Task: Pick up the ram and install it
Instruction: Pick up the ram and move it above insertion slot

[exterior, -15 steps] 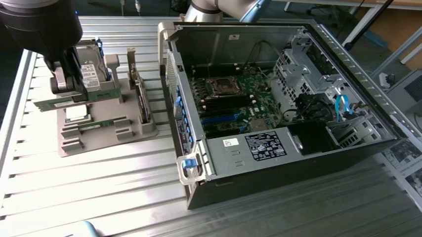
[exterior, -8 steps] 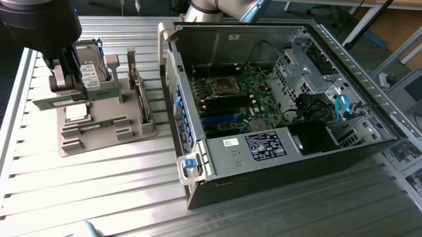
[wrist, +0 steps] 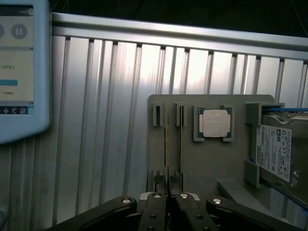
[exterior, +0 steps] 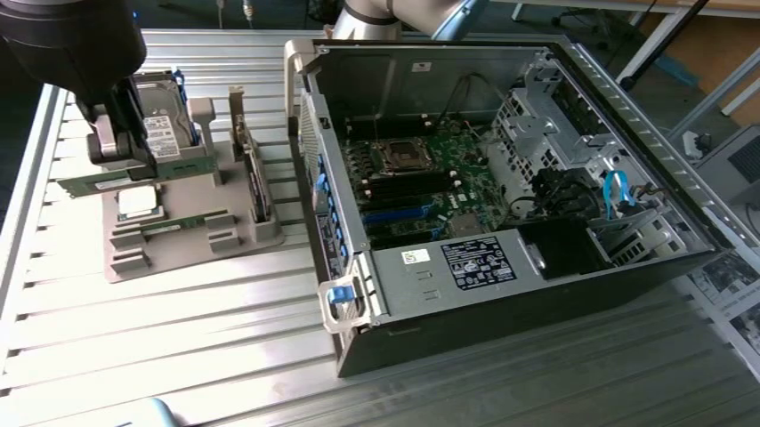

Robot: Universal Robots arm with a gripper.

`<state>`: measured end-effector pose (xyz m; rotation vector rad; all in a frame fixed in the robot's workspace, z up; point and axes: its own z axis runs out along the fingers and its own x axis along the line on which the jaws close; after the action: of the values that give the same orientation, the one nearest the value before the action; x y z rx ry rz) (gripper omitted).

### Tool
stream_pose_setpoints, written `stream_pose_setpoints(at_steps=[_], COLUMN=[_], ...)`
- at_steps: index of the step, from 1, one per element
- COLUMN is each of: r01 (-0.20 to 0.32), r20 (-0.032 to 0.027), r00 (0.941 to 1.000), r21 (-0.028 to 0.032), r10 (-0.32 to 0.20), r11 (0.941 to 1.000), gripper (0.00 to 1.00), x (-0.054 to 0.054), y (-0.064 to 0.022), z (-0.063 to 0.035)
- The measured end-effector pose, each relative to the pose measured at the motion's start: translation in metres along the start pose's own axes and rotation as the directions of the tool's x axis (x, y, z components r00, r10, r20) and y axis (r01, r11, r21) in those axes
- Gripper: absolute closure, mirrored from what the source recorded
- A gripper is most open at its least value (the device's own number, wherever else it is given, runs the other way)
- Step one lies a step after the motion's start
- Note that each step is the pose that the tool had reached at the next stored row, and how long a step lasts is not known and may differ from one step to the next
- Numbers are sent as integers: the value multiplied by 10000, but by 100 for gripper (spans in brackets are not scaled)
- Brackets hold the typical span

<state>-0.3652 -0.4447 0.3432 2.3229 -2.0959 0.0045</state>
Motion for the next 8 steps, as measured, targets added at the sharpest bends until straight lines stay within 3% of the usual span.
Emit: stream_pose_setpoints(at_steps=[8], r01=[0], r20=[0], r00=[10000], r21=[1], r10=[0], r11=[10000], gripper=[87], x=[0], y=[0], z=[-30])
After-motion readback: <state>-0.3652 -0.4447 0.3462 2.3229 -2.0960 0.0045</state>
